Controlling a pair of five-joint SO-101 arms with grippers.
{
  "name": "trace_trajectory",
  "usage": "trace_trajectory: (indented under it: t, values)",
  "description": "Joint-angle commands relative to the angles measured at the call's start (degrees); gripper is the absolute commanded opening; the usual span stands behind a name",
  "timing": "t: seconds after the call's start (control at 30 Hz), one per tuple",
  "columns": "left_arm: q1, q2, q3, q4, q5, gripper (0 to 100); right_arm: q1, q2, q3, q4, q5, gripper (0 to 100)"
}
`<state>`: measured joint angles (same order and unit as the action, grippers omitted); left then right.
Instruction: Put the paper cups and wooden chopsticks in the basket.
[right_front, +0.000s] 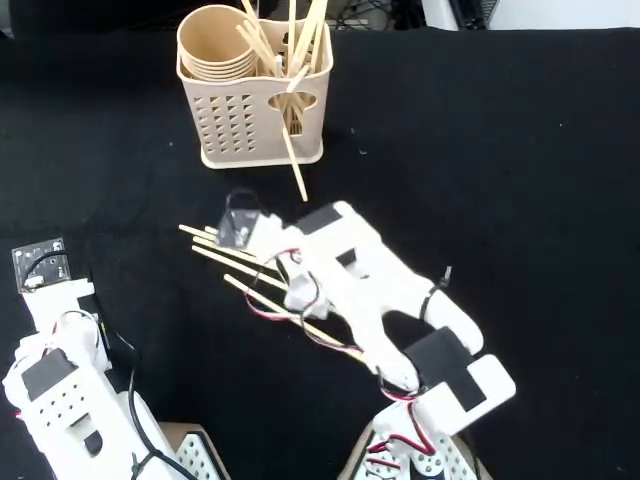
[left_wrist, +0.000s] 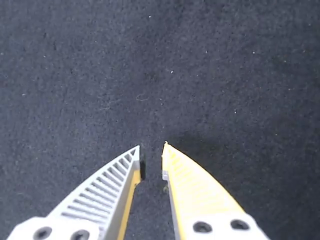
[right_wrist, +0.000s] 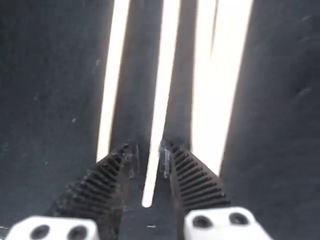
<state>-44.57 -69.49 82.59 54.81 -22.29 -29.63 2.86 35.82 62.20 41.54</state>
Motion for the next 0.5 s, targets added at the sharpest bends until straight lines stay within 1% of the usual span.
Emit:
trace_trajectory:
  t: [0.0,0.17,0.33,0.47]
  values:
    - [0.1,-0.7,-2.4,-1.0,0.2,9,0.5,-4.4,5.1,-4.0,0.7,8.5]
    - [0.1,-0.7,-2.4,-1.0,0.2,9,0.4,-10.5,11.6,-10.4,0.7,8.6]
    - [0.1,-0.7,-2.4,-1.0,0.2,9,0.3,-16.7,12.2,-5.3,0.8,8.6]
    - [0.1,-0.7,-2.4,-1.0,0.2,9,-3.1,-20.4,14.5,-3.7,0.5,8.6]
